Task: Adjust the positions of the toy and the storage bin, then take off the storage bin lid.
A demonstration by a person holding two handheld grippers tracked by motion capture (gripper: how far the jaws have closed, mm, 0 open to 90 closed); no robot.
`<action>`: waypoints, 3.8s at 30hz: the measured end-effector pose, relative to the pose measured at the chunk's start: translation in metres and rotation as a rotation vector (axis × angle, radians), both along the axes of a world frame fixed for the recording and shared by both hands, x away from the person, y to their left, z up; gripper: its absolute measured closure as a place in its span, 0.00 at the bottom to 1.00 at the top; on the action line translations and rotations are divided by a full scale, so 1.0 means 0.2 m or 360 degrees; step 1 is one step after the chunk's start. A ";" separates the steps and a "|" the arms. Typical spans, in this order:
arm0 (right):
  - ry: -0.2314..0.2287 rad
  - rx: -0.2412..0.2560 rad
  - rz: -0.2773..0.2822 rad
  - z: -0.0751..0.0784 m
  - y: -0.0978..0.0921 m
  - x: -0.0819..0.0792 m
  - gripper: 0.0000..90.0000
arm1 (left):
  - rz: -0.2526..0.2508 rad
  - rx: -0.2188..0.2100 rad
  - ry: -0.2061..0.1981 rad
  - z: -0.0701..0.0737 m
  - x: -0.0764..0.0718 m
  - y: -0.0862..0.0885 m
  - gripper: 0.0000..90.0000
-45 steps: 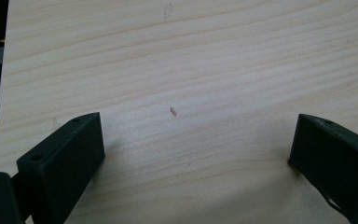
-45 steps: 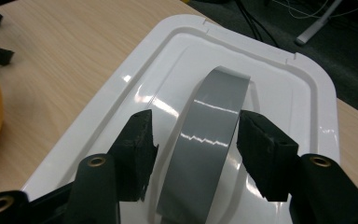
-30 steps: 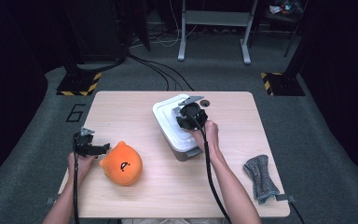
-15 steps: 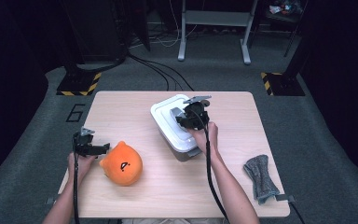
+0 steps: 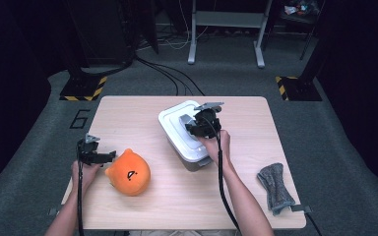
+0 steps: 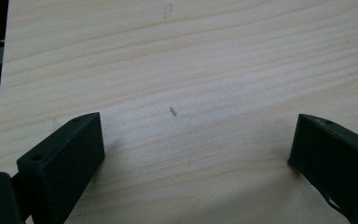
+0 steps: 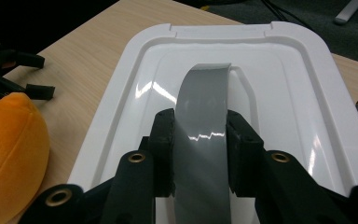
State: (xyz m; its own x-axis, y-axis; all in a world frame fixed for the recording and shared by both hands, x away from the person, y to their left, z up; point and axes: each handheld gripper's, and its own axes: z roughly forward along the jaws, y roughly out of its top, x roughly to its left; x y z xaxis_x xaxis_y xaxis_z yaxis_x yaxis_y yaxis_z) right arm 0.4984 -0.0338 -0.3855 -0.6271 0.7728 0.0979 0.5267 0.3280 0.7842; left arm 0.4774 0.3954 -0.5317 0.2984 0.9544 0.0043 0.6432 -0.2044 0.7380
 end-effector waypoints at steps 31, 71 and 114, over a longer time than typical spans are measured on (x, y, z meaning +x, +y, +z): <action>-0.0128 0.0048 -0.0038 0.13 -0.09 -0.04 0.74 | 0.0001 -0.0001 -0.0001 0.00 0.00 0.00 0.03; -0.0193 0.0090 -0.0294 0.19 -0.51 -0.03 0.74 | 0.0000 0.0000 -0.0001 0.00 0.00 0.00 0.03; -0.0111 0.0068 -0.0783 -0.13 -0.89 0.10 0.74 | 0.0001 -0.0001 -0.0001 0.00 0.00 0.00 0.03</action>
State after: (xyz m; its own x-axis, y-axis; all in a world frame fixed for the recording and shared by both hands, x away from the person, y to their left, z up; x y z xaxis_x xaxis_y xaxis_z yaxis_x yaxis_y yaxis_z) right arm 0.5178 -0.2115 -0.4124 -0.1954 0.9749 0.1070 0.5569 0.0205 0.8303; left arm 0.4774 0.3953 -0.5317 0.2979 0.9546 0.0039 0.6430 -0.2037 0.7383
